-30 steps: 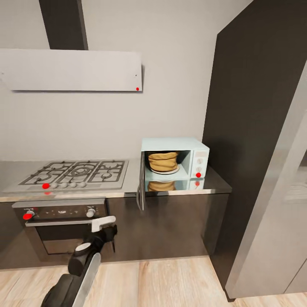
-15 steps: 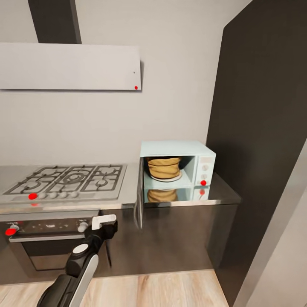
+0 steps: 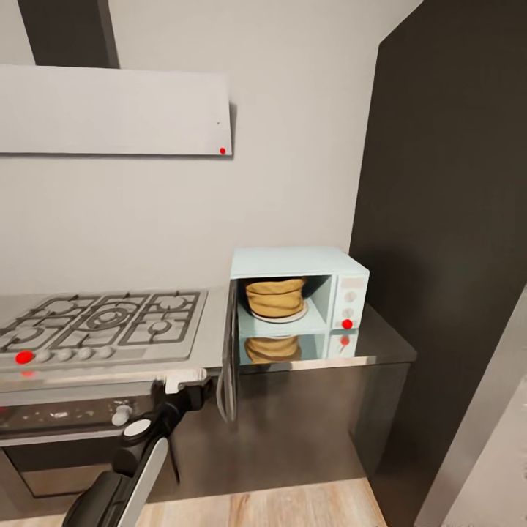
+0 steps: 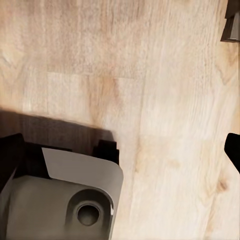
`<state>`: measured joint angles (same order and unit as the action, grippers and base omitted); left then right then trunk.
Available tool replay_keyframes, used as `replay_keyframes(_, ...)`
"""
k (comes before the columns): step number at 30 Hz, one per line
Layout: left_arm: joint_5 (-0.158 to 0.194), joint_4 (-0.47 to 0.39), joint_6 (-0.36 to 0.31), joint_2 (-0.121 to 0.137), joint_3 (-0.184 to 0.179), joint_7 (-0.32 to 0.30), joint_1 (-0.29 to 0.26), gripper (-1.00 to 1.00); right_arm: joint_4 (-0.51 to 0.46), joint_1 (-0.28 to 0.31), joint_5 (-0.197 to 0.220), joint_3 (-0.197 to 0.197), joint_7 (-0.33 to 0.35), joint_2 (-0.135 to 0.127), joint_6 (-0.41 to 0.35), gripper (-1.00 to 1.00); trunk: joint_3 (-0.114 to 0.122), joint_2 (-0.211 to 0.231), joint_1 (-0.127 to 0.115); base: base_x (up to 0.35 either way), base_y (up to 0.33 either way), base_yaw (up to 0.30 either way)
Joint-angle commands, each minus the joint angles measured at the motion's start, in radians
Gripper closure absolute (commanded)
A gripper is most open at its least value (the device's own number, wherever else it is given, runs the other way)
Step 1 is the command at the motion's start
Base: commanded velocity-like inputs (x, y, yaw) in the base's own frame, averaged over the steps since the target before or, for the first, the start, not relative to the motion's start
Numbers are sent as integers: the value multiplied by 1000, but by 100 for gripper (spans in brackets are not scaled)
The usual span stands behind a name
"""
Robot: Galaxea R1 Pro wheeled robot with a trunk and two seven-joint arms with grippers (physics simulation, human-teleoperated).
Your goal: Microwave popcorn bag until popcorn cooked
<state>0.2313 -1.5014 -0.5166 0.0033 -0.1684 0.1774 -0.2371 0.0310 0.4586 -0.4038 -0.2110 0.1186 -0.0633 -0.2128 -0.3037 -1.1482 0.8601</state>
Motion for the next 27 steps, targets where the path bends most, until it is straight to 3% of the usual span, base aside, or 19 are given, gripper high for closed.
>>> replay_keyframes(1, 10, -1, 17, 4, -1, -8, -1, -100, 1, 0, -10, -8, 3, -1, -2, -100, 0, -1, 0, 3, 0, -179)
replay_keyframes(5, 13, 2, 126, 9, -2, -25, -1, -100, 1, -5, -10, -8, 3, -1, -1, -100, 4, -1, 0, 1, 0, -180)
replay_keyframes(7, 14, 3, 140, 9, -2, -27, -1, -100, 1, -6, -10, -8, 3, 0, -1, -100, 6, -1, 0, 0, 0, -181)
replay_keyframes(10, 14, 3, 151, 9, -2, -55, -1, -100, 1, -8, -10, -8, 3, -1, 0, -100, 10, -1, 0, 0, 0, -181)
replay_keyframes(14, 11, 6, 167, 9, 1, -185, -1, -100, 1, -17, -10, -8, 3, 0, 14, -100, 14, -1, 0, 0, 0, -181)
replay_keyframes(18, 10, 9, 169, 12, 3, -267, -1, -100, 1, -18, -10, -8, 3, 0, 16, -100, 19, -1, 0, 0, 0, -181)
replay_keyframes(27, 10, 9, 170, 17, 0, -297, -1, -100, 1, -19, -10, -8, 3, 0, 19, -100, 28, -1, 0, 0, 0, -181)
